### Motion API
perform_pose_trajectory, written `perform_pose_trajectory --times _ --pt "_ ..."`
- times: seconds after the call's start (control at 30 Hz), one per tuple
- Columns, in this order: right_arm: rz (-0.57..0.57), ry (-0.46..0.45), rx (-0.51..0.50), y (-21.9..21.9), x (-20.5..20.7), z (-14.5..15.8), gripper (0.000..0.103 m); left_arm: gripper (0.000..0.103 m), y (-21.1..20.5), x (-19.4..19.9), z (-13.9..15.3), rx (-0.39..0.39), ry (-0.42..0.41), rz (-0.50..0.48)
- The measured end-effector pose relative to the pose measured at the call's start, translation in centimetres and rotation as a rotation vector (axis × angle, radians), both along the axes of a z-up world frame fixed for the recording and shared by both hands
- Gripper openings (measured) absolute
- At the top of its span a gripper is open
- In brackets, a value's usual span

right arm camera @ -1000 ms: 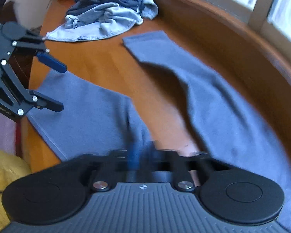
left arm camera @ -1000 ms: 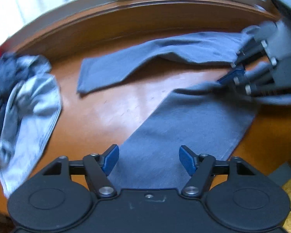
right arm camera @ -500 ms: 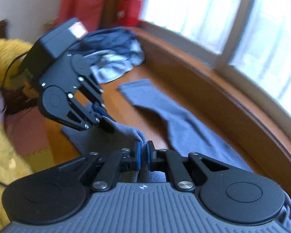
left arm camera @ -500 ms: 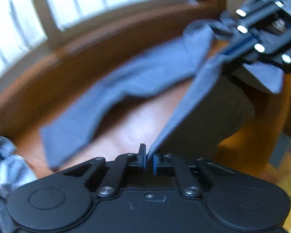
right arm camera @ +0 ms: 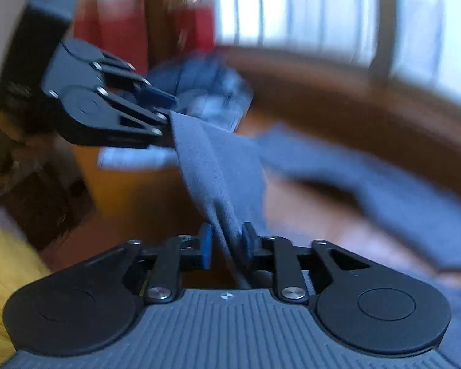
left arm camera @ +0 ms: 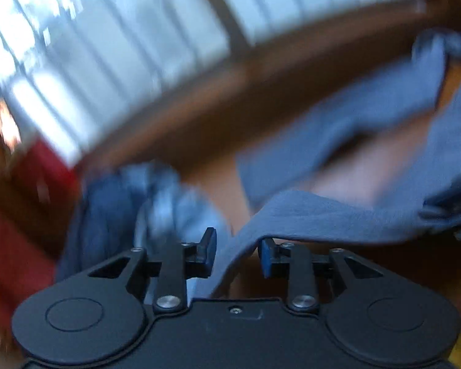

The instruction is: Fold clothes

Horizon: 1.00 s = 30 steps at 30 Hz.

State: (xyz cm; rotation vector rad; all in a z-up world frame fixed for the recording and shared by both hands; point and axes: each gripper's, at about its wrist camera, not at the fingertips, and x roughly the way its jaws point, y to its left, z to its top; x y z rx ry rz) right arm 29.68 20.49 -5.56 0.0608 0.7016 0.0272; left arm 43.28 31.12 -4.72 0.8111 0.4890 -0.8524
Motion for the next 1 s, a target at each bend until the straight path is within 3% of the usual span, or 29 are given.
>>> perform_pose_trajectory --times 0.03,0.1,0.2,0.23,0.33,0.47,0.6,0.73,0.93,1.0 --pt "-0.001 0.025 -0.005 0.5 0.3 -0.6 0.025 0.032 0.8 0.3 -0.9 0.033 0.016 0.025" --pt "-0.008 0.017 0.021 0.5 0.3 -0.6 0.039 0.041 2.3 0.8 -2.1 0.080 0.046 0.068" --pt "-0.024 -0.026 0.092 -0.4 -0.4 0.3 0.061 0.044 3.5 1.4 -1.6 0.067 0.043 0.111" --pt "-0.031 -0.034 0.112 -0.7 -0.6 0.6 0.062 0.046 3.7 1.7 -1.3 0.060 0.043 0.124" --pt "-0.051 -0.059 0.171 -1.6 -1.0 1.3 0.063 0.048 4.0 2.6 -0.8 0.045 0.055 0.155" --pt "-0.094 -0.043 0.176 -1.7 0.6 0.7 0.063 0.048 4.3 2.9 -0.5 0.040 0.075 0.148" --pt "-0.070 -0.027 0.097 0.4 4.1 1.4 0.064 0.048 4.7 2.8 -0.6 0.028 0.088 0.143" --pt "-0.022 0.020 0.086 2.2 9.5 1.7 0.064 0.051 6.3 2.9 -1.1 0.016 0.110 0.169" --pt "0.043 0.111 0.082 5.6 15.2 -0.1 0.064 0.055 10.6 4.6 -1.2 -0.074 0.264 0.292" --pt "0.067 0.146 0.057 6.9 16.0 -1.2 0.064 0.056 11.1 4.8 -1.2 -0.087 0.270 0.303"
